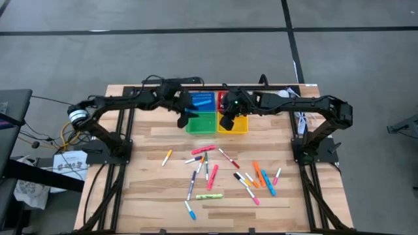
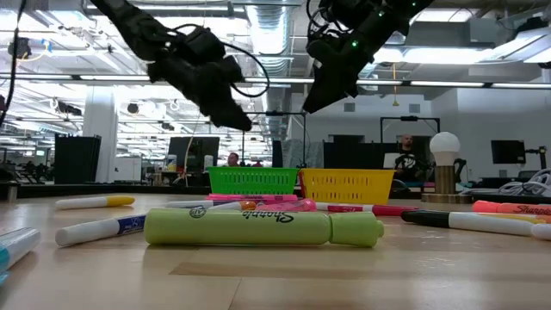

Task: Pick & Place Markers
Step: Put the pink highlighter into the blue bin

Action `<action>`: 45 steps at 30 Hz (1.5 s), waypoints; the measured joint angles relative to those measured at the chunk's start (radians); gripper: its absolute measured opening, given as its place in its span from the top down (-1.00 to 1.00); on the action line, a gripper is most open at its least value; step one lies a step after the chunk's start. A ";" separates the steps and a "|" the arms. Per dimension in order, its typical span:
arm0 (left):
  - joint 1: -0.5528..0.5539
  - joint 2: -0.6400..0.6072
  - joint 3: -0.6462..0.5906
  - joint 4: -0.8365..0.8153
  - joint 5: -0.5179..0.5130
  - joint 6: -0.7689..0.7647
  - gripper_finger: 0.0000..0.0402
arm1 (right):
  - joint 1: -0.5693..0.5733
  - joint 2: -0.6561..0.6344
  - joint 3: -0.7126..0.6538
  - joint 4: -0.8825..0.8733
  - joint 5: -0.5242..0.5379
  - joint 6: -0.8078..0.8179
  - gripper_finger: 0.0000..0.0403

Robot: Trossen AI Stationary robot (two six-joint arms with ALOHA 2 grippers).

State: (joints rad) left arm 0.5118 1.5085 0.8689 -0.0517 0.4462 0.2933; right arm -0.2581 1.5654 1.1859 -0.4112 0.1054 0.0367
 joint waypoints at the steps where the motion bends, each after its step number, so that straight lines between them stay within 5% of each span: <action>1: -0.015 -0.017 -0.020 -0.001 -0.012 -0.014 0.23 | 0.007 0.000 0.000 -0.005 0.000 0.000 0.54; 14: -0.072 -0.230 -0.256 -0.001 -0.026 -0.179 0.23 | 0.130 0.000 0.000 -0.001 0.000 0.194 0.55; 20: -0.217 -0.293 -0.339 0.006 -0.032 -0.285 0.23 | 0.210 0.000 0.000 0.000 -0.001 0.330 0.55; 26: -0.387 -0.297 -0.355 0.033 -0.156 -0.391 0.23 | 0.312 0.000 0.000 0.001 0.000 0.456 0.55; 36: -0.523 -0.296 -0.355 0.210 -0.490 -0.404 0.23 | 0.466 0.000 0.000 -0.029 0.007 0.288 0.55; 45: -0.515 -0.164 -0.356 0.310 -0.498 -0.406 0.23 | 0.519 0.000 -0.049 -0.070 0.115 0.269 0.55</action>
State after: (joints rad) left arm -0.0031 1.3447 0.5133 0.2584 -0.0521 -0.1127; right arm 0.2607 1.5658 1.1371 -0.4814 0.2207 0.3061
